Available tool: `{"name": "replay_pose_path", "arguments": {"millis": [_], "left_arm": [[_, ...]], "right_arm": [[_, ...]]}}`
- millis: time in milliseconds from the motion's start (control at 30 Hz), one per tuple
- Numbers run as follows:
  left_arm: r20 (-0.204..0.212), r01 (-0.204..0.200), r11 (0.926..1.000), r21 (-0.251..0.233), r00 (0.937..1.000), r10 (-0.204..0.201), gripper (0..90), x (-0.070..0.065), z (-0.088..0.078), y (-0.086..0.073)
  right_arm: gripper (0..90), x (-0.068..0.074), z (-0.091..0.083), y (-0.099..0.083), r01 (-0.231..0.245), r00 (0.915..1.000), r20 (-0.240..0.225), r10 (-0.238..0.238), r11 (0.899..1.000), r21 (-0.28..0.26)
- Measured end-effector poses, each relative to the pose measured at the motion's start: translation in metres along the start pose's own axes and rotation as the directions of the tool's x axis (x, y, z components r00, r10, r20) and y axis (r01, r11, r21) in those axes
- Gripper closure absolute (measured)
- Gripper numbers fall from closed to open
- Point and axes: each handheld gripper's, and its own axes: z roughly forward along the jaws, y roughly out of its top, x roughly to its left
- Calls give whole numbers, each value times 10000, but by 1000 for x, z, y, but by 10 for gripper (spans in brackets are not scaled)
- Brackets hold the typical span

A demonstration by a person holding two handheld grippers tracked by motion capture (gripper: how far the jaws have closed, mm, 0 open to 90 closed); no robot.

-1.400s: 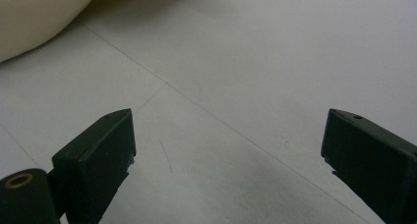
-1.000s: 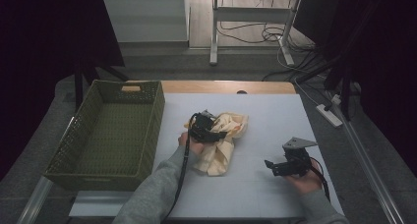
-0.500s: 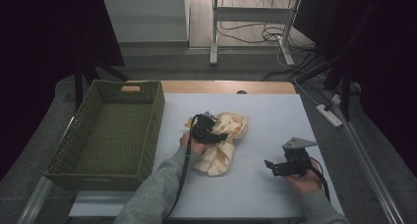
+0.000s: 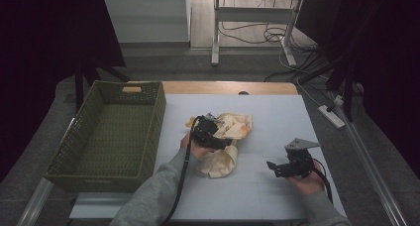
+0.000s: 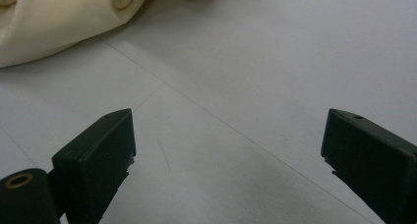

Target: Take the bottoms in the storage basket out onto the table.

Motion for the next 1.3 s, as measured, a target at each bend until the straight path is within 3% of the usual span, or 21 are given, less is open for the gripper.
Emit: {"name": "replay_pose_path", "arguments": {"millis": [267,467,767,967,1167,1300], "left_arm": [[-133,-120,9987,-497,9998,114,166,-10,-40,-3],[-231,-491,9980,-392,9986,483,170,-21,-69,-9],[-598,-500,9947,-894,9972,448,166,-20,-121,-27],[-1137,-391,9913,-1259,9932,247,168,-16,-155,-48],[-1500,-85,9884,-1513,9886,-144,168,-7,-178,-69],[-1849,149,9845,-1750,9816,-477,167,2,-194,-84]], "right_arm": [[66,1,-3,-1,-4,10000,-13,4,10000,-40],[66,3,-6,-1,-28,10000,-41,28,9999,-145],[66,4,-7,-1,29,9998,-172,-33,9998,-202],[66,3,-6,-1,54,9998,-211,-58,9998,-194],[66,4,-7,-1,117,9997,-228,-121,9997,-209],[66,4,-8,-1,161,9993,-317,-172,9993,-339]]}}
